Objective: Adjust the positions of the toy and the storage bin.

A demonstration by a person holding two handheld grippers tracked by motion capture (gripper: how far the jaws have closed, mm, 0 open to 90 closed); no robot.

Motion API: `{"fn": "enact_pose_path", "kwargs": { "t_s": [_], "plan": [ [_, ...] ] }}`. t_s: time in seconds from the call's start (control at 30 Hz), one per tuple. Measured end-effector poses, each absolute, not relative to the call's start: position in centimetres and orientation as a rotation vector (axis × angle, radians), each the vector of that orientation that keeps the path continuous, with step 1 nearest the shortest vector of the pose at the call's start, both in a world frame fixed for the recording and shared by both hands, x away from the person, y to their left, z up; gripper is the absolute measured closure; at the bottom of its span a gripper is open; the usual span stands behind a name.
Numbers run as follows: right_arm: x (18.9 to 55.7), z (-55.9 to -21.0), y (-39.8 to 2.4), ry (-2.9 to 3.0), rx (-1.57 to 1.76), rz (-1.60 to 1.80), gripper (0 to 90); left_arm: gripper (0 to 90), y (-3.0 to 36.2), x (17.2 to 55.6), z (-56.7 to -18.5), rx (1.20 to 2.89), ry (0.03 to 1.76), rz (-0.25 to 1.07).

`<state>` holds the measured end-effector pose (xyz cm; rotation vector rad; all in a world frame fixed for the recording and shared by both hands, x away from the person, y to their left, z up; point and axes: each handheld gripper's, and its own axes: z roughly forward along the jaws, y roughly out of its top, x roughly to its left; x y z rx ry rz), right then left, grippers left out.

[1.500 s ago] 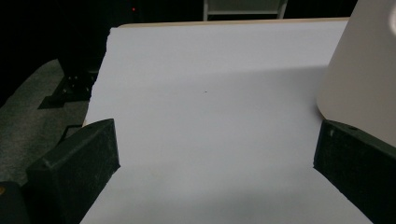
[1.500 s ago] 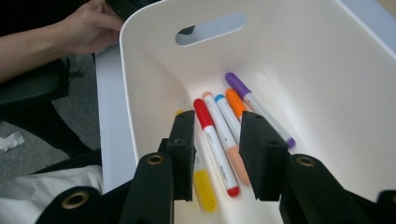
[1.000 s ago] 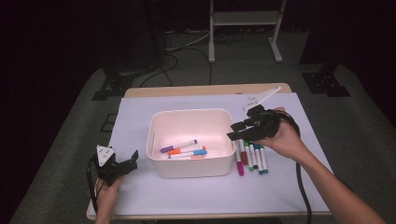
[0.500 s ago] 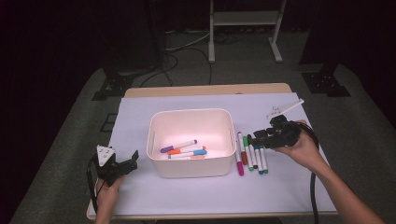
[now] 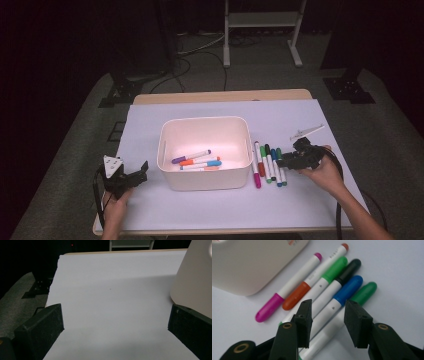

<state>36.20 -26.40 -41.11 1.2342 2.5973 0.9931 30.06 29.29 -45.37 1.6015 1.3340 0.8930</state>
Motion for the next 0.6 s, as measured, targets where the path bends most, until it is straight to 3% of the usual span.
{"fn": "enact_pose_path", "kwargs": {
  "t_s": [0.6],
  "plan": [
    [35.4,-43.5,-28.4,2.468,1.374,0.813,58.2,0.0,29.3,30.1,-45.4,1.604,1.332,0.892]
  ]
}}
